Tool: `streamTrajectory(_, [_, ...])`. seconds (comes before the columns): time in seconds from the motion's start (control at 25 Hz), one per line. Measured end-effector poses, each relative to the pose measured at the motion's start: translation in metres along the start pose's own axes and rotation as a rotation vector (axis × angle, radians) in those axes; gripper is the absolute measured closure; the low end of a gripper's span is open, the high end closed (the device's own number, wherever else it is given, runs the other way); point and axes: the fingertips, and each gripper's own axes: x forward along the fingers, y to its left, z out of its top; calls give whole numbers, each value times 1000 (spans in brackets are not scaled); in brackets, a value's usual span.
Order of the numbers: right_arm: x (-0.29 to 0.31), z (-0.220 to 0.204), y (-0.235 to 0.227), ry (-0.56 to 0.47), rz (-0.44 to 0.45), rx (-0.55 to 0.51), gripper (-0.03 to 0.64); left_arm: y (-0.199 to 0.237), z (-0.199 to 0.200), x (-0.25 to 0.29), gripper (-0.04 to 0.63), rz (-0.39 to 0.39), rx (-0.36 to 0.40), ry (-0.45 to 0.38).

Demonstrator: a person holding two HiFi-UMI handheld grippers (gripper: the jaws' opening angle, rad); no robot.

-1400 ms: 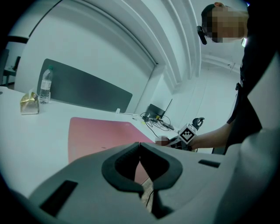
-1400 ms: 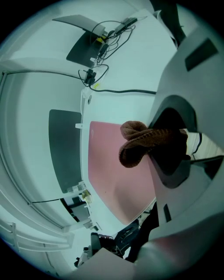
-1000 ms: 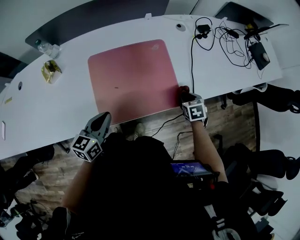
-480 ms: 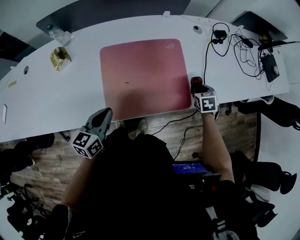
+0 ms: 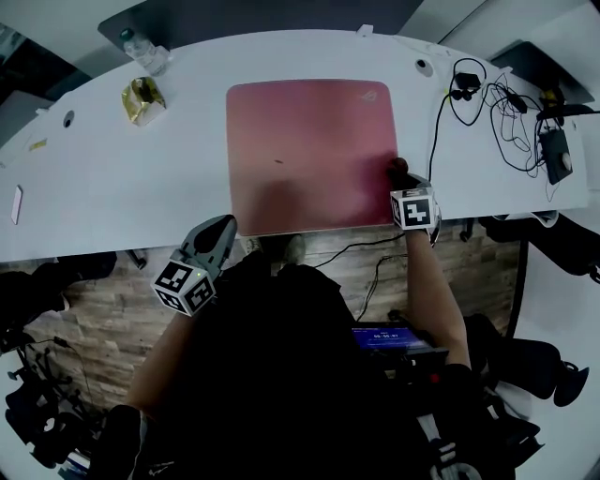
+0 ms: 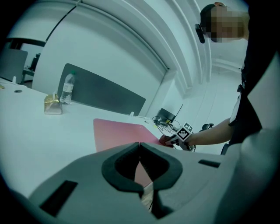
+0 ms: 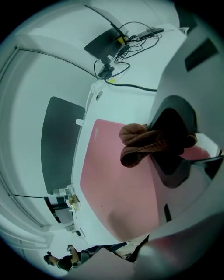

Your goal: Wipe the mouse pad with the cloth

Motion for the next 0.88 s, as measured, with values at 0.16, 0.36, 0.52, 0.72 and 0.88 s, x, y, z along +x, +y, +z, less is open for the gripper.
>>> streamTrajectory(0.16, [3,8,22,7,21,-12,500,16,9,-6,586,-3,2,-20])
streamTrajectory(0.36, [5,20,49,-2,58,3,500,32,14,-11,586,-7,-1,-27])
streamTrajectory(0.52, [-3,35,70,-4,90,8,500,42,16,-10,586,-17,1,-26])
streamTrajectory(0.72, [-7,55,102,-17,158,-3,500,50,25,-2,586,-42,9,-27])
streamTrajectory(0.88, [2,50,127,1,203,3,500,53,27,1,586,-63,12,-27])
